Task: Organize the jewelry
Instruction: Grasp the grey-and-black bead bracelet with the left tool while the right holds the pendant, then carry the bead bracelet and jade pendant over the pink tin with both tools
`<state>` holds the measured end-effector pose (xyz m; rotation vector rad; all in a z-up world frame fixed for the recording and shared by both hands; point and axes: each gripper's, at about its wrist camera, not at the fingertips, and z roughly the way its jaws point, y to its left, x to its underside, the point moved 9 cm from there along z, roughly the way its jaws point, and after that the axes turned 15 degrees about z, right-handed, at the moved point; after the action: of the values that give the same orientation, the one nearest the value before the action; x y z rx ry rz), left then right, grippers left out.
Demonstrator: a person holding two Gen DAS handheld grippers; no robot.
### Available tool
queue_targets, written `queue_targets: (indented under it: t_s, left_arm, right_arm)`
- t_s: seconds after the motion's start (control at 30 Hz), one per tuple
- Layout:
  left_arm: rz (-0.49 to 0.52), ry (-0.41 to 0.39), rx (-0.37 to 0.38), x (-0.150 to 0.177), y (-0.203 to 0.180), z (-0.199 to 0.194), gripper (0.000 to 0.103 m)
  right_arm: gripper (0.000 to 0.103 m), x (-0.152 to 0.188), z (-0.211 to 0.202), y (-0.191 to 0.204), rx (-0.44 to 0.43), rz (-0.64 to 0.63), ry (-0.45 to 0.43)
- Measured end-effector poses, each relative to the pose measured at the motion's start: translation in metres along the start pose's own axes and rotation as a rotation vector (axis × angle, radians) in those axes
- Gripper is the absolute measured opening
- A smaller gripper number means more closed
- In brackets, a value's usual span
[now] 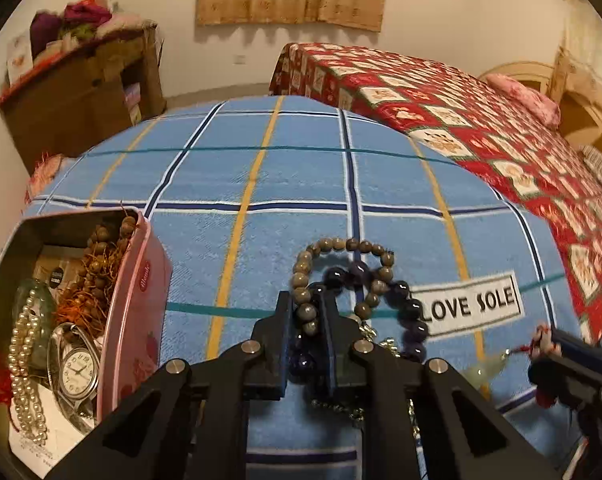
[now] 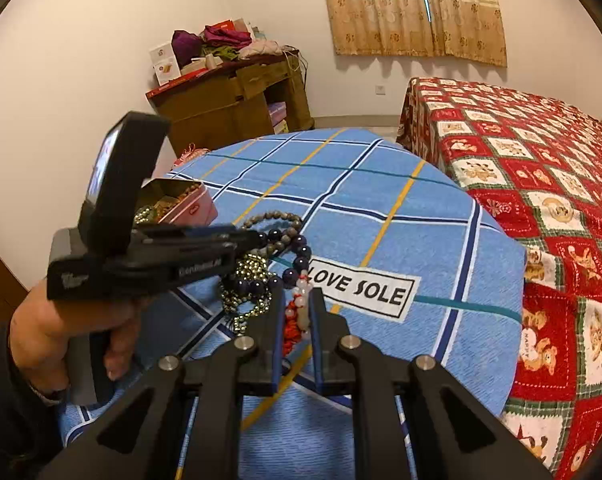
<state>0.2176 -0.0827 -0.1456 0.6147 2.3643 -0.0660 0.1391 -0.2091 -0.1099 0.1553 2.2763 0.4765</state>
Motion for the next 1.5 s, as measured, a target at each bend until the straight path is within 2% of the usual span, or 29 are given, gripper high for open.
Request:
queue_targets:
  t_s: [0.17, 0.4, 0.63, 0.87, 1.07, 1.17, 1.23, 1.33, 1.4, 1.5]
  left_arm:
    - [-0.038, -0.031, -0.003, 0.008, 0.002, -0.013, 0.012]
    - [-0.083, -0.135, -0.018, 0.006, 0.011, -0.052, 0.012]
    - [-0.052, -0.19, 0.014, 0.008, -0.005, -0.075, 0.012]
    - [-0.046, -0.067, 0.034, 0.026, -0.01, -0.04, 0.012]
    - [-0.048, -0.064, 0.073, 0.027, -0.017, -0.037, 0.012]
    - [-0.043, -0.084, 0.062, 0.026, -0.017, -0.043, 0.011]
    - [-0.023, -0.089, 0.065, 0.026, -0.02, -0.046, 0.001]
    - [-0.004, -0.089, 0.075, 0.029, -0.025, -0.05, 0.0]
    - [0.012, -0.069, 0.025, 0.03, -0.023, -0.048, 0.0]
    - [0.017, -0.068, -0.008, 0.029, -0.022, -0.049, 0.0]
  right_arm:
    - [0.014, -0.001, -0.004, 0.0, 0.001, 0.0, -0.01]
    - [0.014, -0.006, -0.012, 0.002, 0.001, 0.0, -0.026]
    - [0.014, -0.006, -0.014, 0.009, -0.003, -0.009, -0.031]
    - [0.014, -0.002, -0.012, 0.009, -0.003, -0.011, -0.021]
    - [0.014, -0.002, -0.011, 0.004, 0.0, 0.003, -0.022]
    - [0.014, -0.001, -0.011, 0.004, -0.002, 0.002, -0.021]
    - [0.014, -0.001, -0.011, 0.004, -0.004, 0.004, -0.02]
    - [0.014, 0.0, -0.012, 0.005, -0.004, 0.004, -0.022]
    - [0.014, 0.0, -0.011, 0.005, -0.004, 0.005, -0.022]
    - [0.014, 0.001, -0.011, 0.005, -0.006, 0.005, -0.016]
